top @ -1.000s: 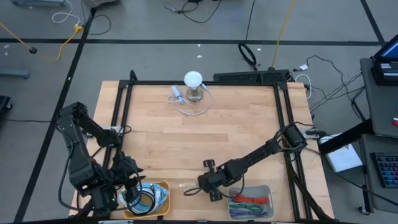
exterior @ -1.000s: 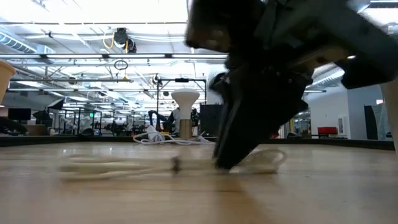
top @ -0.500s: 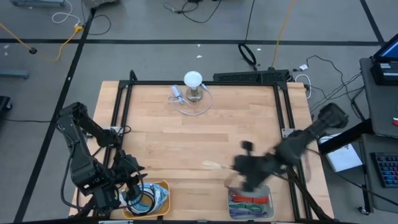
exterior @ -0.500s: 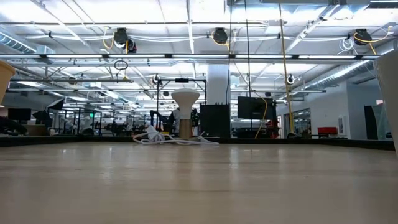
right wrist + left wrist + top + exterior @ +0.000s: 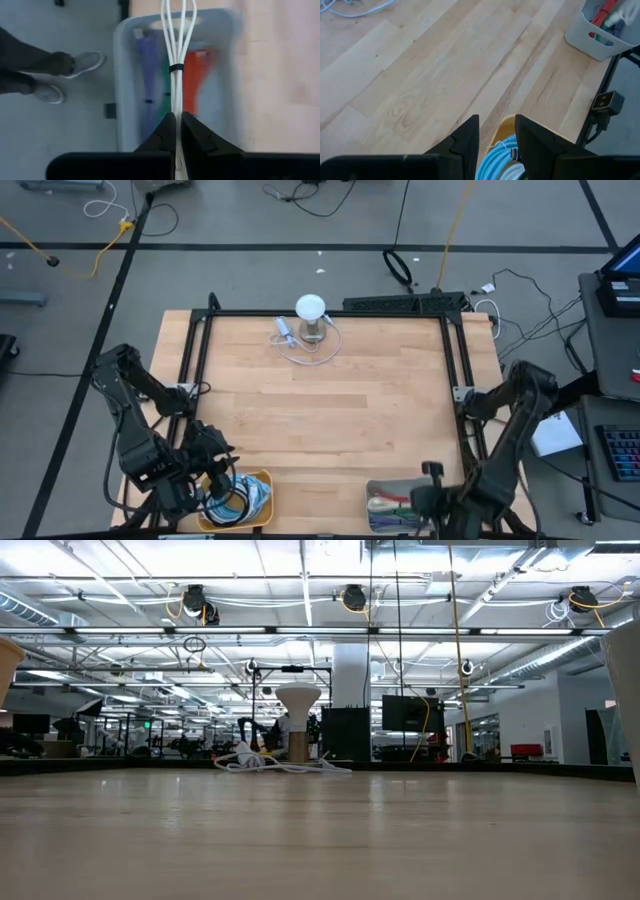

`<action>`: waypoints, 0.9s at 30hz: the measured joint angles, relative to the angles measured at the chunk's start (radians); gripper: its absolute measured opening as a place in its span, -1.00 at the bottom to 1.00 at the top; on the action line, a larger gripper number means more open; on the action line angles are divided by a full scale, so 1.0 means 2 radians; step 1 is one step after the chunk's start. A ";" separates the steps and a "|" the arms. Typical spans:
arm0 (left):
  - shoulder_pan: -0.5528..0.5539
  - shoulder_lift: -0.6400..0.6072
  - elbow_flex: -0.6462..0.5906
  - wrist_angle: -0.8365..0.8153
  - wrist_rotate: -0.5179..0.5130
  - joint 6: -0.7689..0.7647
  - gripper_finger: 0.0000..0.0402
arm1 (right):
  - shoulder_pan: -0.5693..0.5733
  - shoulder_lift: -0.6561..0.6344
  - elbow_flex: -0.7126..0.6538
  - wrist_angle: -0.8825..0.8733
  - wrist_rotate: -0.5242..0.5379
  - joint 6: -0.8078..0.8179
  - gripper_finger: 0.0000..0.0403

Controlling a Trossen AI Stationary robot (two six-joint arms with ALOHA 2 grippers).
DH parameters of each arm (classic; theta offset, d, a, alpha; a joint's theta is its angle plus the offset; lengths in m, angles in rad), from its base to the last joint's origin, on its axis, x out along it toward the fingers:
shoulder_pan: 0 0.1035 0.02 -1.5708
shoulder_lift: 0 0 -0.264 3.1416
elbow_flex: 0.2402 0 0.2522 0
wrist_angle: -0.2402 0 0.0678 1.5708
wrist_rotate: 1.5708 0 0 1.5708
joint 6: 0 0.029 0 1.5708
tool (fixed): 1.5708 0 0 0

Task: Pick & Place USB Port
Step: Put the brown charger cable into the gray bin

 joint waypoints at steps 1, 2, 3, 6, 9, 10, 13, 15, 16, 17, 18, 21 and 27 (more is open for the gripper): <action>0.001 0.000 0.000 0.000 0.003 0.000 -0.37 | 0.004 0.011 0.000 0.013 0.000 0.003 -1.00; 0.001 0.000 0.000 0.000 0.003 0.000 -0.37 | 0.006 0.022 0.000 0.022 0.000 0.006 -1.00; 0.001 0.000 0.000 0.000 0.004 0.000 -0.37 | 0.008 0.031 0.000 0.032 0.000 0.010 -1.00; 0.001 0.000 0.000 0.004 0.004 -0.001 -0.37 | 0.008 0.052 0.000 0.063 -0.001 0.013 -1.00; 0.001 0.000 0.000 0.010 0.004 -0.002 -0.37 | 0.007 0.072 0.000 0.078 0.002 0.007 -1.00; 0.001 0.000 0.000 0.012 0.004 -0.002 -0.37 | 0.007 0.078 0.000 0.078 0.002 0.006 -1.00; 0.001 0.000 0.000 0.020 0.005 -0.002 -0.37 | 0.007 0.091 0.000 0.079 -0.001 0.008 -1.00; 0.000 0.000 0.000 0.023 0.005 -0.002 -0.37 | 0.007 0.096 0.000 0.084 -0.004 0.010 -0.97; 0.000 0.000 0.000 0.025 0.005 -0.002 -0.37 | 0.007 0.097 0.000 0.085 -0.009 0.010 -0.92; -0.001 0.000 0.000 0.028 0.005 0.000 -0.37 | 0.007 0.097 0.000 0.085 -0.010 0.011 -0.87; -0.001 0.000 0.000 0.030 0.005 0.001 -0.37 | 0.007 0.097 0.000 0.083 -0.011 0.014 -0.81; -0.001 0.000 0.000 0.030 0.005 0.001 -0.37 | 0.005 0.097 0.000 0.055 -0.012 0.034 -0.64; -0.001 0.000 0.000 0.032 0.004 0.002 -0.37 | 0.003 0.097 0.000 -0.043 -0.024 0.097 -0.48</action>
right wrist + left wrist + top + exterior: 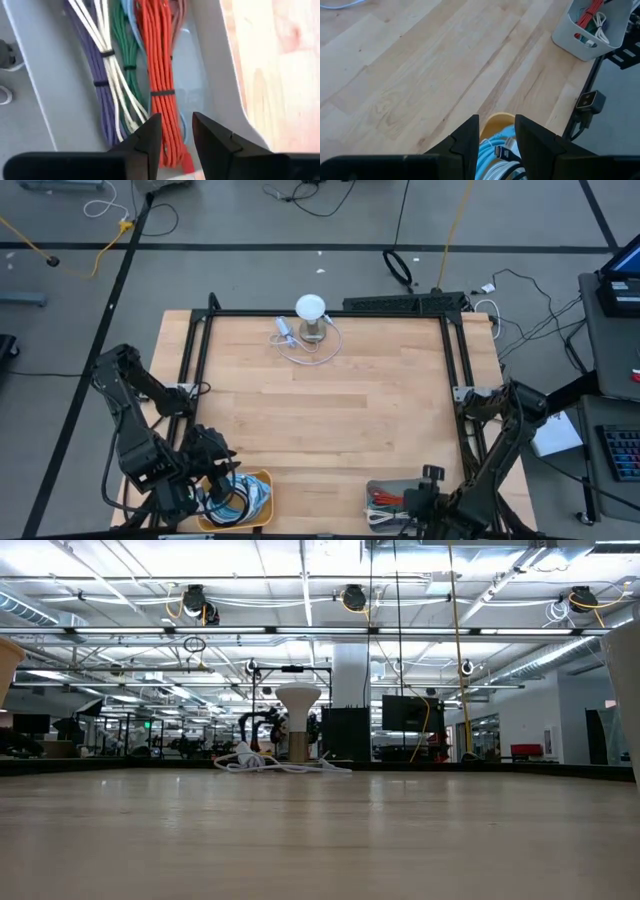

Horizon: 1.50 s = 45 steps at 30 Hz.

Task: Pick & Place USB Port
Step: Put the brown charger cable into the gray bin

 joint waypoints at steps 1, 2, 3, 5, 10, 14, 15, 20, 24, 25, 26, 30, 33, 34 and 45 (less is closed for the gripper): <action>0.000 0.000 0.000 0.000 0.000 0.000 -0.37 | 0.001 0.000 0.000 -0.004 -0.002 0.002 -0.47; 0.000 0.000 0.000 0.001 0.000 0.000 -0.37 | 0.003 -0.001 0.000 -0.003 -0.002 0.004 -0.47; 0.000 0.000 0.000 0.000 0.000 0.002 -0.37 | 0.004 -0.002 0.000 -0.001 -0.001 0.005 -0.47; 0.000 0.000 0.000 0.000 0.000 0.003 -0.37 | 0.005 -0.003 0.000 0.008 -0.002 0.005 -0.47; 0.000 0.000 0.000 0.000 -0.001 0.003 -0.37 | 0.006 -0.012 0.000 0.090 0.021 -0.050 -0.51; 0.000 0.000 0.000 0.000 -0.001 0.003 -0.37 | 0.000 -0.013 0.000 0.131 0.038 -0.084 -0.53; 0.000 0.000 0.000 0.000 -0.001 0.003 -0.37 | -0.001 -0.013 0.000 0.132 0.038 -0.088 -0.54; 0.000 0.000 0.000 0.002 -0.003 0.003 -0.37 | -0.007 -0.014 -0.020 0.137 0.038 -0.091 -0.50; 0.000 0.000 0.000 0.005 -0.003 0.003 -0.37 | -0.012 -0.014 -0.050 0.181 0.025 -0.085 -0.44; 0.000 0.000 0.000 0.008 -0.003 0.003 -0.37 | -0.013 -0.014 -0.057 0.197 0.014 -0.084 -0.42; 0.000 0.000 0.000 0.009 -0.004 0.003 -0.37 | -0.014 -0.014 -0.063 0.214 0.004 -0.083 -0.40; 0.000 0.000 0.000 0.010 -0.004 0.003 -0.37 | -0.017 -0.014 -0.080 0.265 -0.014 -0.084 -0.33; 0.000 0.000 0.000 0.010 -0.004 0.003 -0.37 | -0.020 -0.014 -0.080 0.268 -0.011 -0.089 -0.31; 0.000 0.000 0.000 0.010 -0.004 0.003 -0.37 | -0.021 -0.014 -0.080 0.267 -0.010 -0.090 -0.31; 0.000 0.000 0.000 0.012 -0.004 0.003 -0.37 | -0.033 -0.014 -0.088 0.265 0.016 -0.123 -0.43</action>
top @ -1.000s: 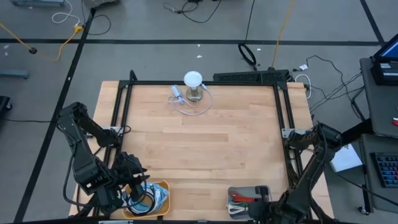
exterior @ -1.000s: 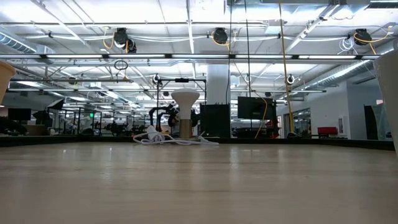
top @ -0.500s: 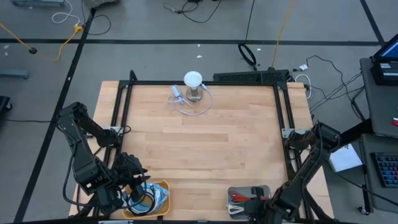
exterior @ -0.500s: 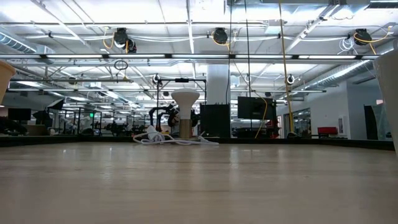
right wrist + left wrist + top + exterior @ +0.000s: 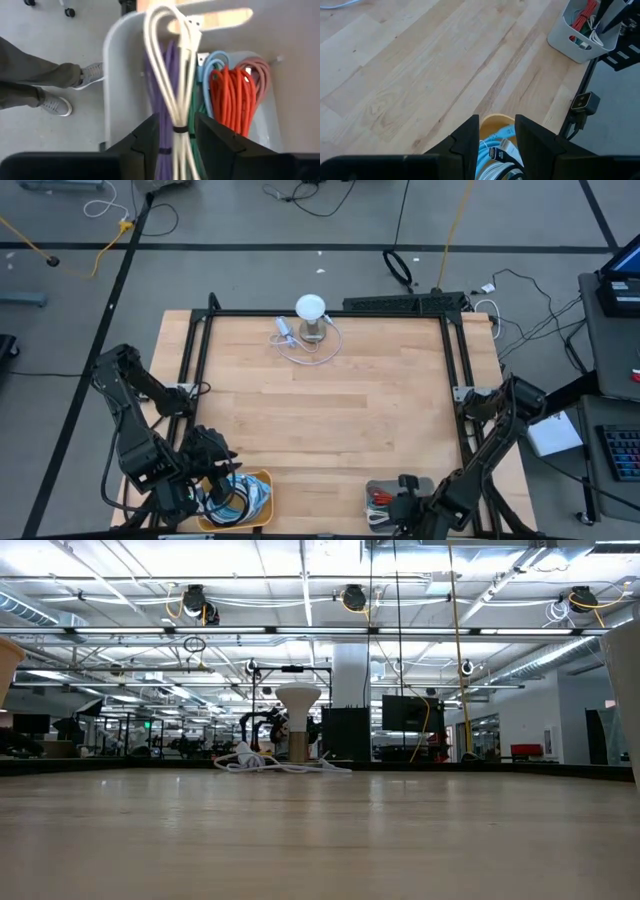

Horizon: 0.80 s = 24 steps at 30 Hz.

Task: Pick & Place USB Port
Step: Put the brown charger cable into the gray bin

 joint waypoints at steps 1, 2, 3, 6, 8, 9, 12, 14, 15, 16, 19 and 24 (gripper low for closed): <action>0.000 0.000 0.000 0.000 0.000 0.000 -0.37 | -0.002 0.000 -0.005 0.003 -0.002 0.000 -0.46; 0.000 0.000 0.000 0.000 0.000 0.000 -0.37 | -0.003 0.000 -0.012 0.009 -0.003 0.000 -0.48; 0.000 0.000 0.000 0.001 0.000 0.000 -0.37 | -0.004 0.000 -0.018 0.018 -0.007 0.000 -0.50; 0.000 0.000 0.000 0.001 0.000 -0.002 -0.37 | -0.005 0.001 -0.037 0.052 -0.027 0.002 -0.60; 0.000 0.000 0.000 0.001 0.000 -0.004 -0.37 | -0.005 0.001 -0.049 0.072 -0.039 0.011 -0.68; 0.000 0.000 0.000 0.001 0.000 -0.004 -0.37 | -0.004 0.001 -0.054 0.075 -0.044 0.014 -0.73; 0.000 0.000 0.000 0.001 0.000 -0.004 -0.37 | -0.004 0.001 -0.056 0.076 -0.044 0.016 -0.90; 0.000 0.000 0.000 0.001 0.000 -0.004 -0.37 | -0.004 0.001 -0.055 0.073 -0.043 0.015 -0.96; 0.000 0.000 0.000 0.001 0.000 -0.003 -0.37 | -0.004 0.001 -0.052 0.066 -0.043 0.017 -0.96; 0.000 0.000 0.000 0.001 0.000 -0.003 -0.37 | -0.004 0.001 -0.050 0.060 -0.044 0.021 -0.95; 0.000 0.000 0.000 0.001 0.000 -0.003 -0.37 | -0.003 0.001 -0.042 0.039 -0.054 0.023 -0.98; 0.000 0.000 0.000 0.000 0.000 -0.003 -0.37 | 0.004 0.001 -0.026 -0.015 -0.078 0.025 -0.98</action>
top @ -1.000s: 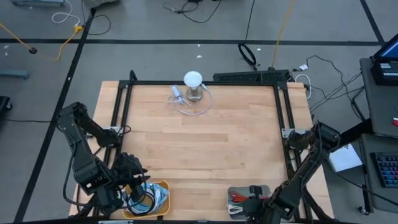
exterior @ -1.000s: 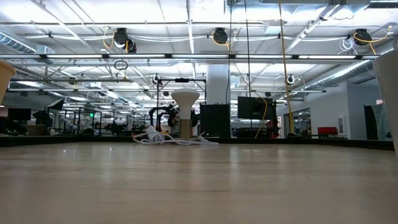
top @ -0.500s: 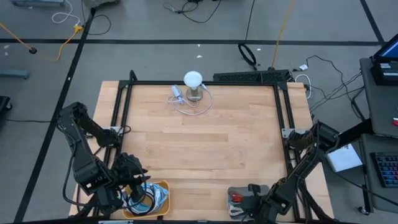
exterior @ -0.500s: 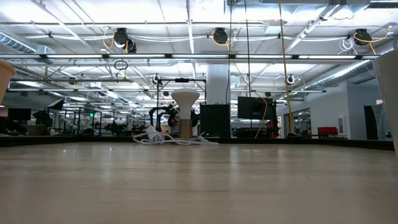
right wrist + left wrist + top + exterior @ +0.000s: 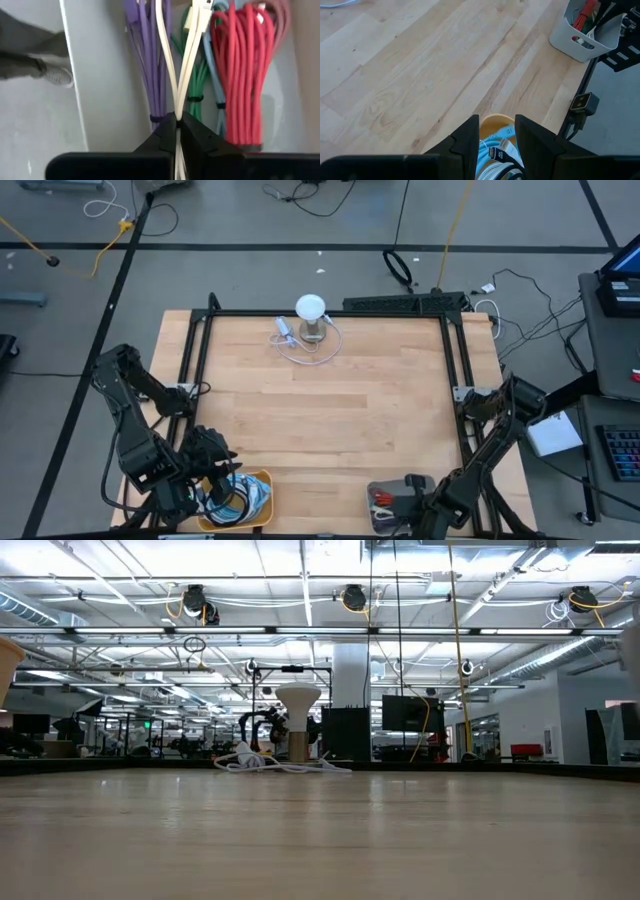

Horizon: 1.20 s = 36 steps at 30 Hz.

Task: Pick & Place USB Port
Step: Put the brown charger cable into the gray bin, then adjust the bins

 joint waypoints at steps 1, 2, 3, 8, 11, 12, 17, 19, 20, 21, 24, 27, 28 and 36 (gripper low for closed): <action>0.000 0.000 0.000 0.000 0.000 0.000 -0.37 | 0.002 0.000 0.001 -0.006 -0.005 0.000 -0.99; 0.000 0.000 0.000 0.000 0.000 0.000 -0.37 | 0.004 0.000 0.001 -0.010 -0.007 0.000 -0.99; 0.000 0.000 0.000 0.000 0.000 0.000 -0.37 | 0.005 0.000 0.001 -0.013 -0.012 0.002 -0.99; 0.000 0.000 0.000 -0.001 -0.009 0.000 -0.37 | 0.006 0.000 0.001 -0.004 -0.018 0.002 -0.97; 0.000 0.000 0.000 -0.001 -0.014 0.000 -0.37 | 0.006 -0.002 0.001 0.010 -0.017 0.002 -0.89; 0.000 0.000 0.000 -0.001 -0.014 0.000 -0.37 | 0.006 -0.002 0.001 0.014 -0.016 0.002 -0.85; 0.001 0.000 0.000 -0.001 -0.019 0.000 -0.37 | 0.006 -0.016 0.001 0.027 0.018 -0.002 -0.75; 0.001 0.000 0.000 -0.001 -0.023 0.000 -0.37 | 0.006 -0.029 0.001 0.026 0.045 -0.005 -0.74; 0.001 0.000 0.000 -0.001 -0.023 0.000 -0.37 | 0.006 -0.036 0.001 0.024 0.060 -0.008 -0.74; 0.002 0.000 0.000 -0.001 -0.023 0.000 -0.37 | 0.005 -0.043 0.001 0.022 0.073 -0.013 -0.75; 0.004 0.000 0.000 -0.001 -0.023 0.000 -0.37 | 0.002 -0.066 0.001 0.017 0.102 -0.027 -0.78; 0.004 0.000 0.000 -0.001 -0.024 0.002 -0.37 | -0.003 -0.081 0.001 0.005 0.116 -0.038 -0.86; 0.004 0.000 0.000 -0.002 -0.024 0.002 -0.37 | -0.005 -0.084 0.001 -0.001 0.115 -0.041 -0.89; 0.004 0.000 0.000 -0.007 -0.035 0.003 -0.37 | -0.053 -0.081 0.001 -0.125 0.173 -0.026 -1.00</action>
